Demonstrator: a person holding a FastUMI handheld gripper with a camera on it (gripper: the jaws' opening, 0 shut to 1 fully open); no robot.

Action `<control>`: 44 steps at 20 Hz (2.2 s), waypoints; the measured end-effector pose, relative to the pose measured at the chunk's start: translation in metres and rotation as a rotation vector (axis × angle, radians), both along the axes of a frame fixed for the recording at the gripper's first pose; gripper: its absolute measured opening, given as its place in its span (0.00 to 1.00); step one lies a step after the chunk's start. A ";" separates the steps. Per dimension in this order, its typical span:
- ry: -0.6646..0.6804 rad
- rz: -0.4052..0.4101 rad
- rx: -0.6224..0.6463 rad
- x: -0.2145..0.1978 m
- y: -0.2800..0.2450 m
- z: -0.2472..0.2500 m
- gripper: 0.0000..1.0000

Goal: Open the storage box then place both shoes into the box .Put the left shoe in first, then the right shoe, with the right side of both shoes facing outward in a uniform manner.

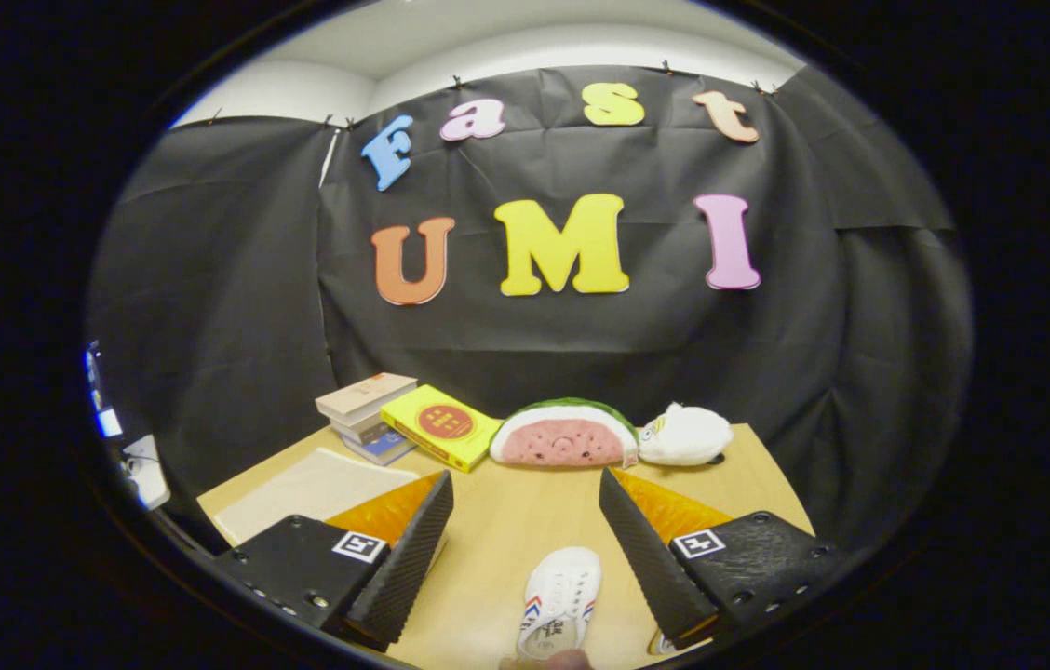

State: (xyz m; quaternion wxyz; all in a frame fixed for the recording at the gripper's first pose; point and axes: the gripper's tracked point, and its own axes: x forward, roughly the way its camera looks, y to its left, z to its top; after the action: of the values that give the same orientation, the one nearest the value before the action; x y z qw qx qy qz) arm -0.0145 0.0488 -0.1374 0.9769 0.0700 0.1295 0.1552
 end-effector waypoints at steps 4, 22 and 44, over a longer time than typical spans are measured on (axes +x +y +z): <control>0.056 0.029 0.033 -0.006 0.039 -0.019 0.96; 0.483 0.105 0.371 -0.037 0.162 -0.123 0.97; 0.568 0.102 0.447 -0.032 0.147 -0.071 0.00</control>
State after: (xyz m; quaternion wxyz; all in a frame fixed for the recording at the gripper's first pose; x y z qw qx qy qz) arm -0.0467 0.1954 -0.2080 0.8536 0.3155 0.3617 0.2024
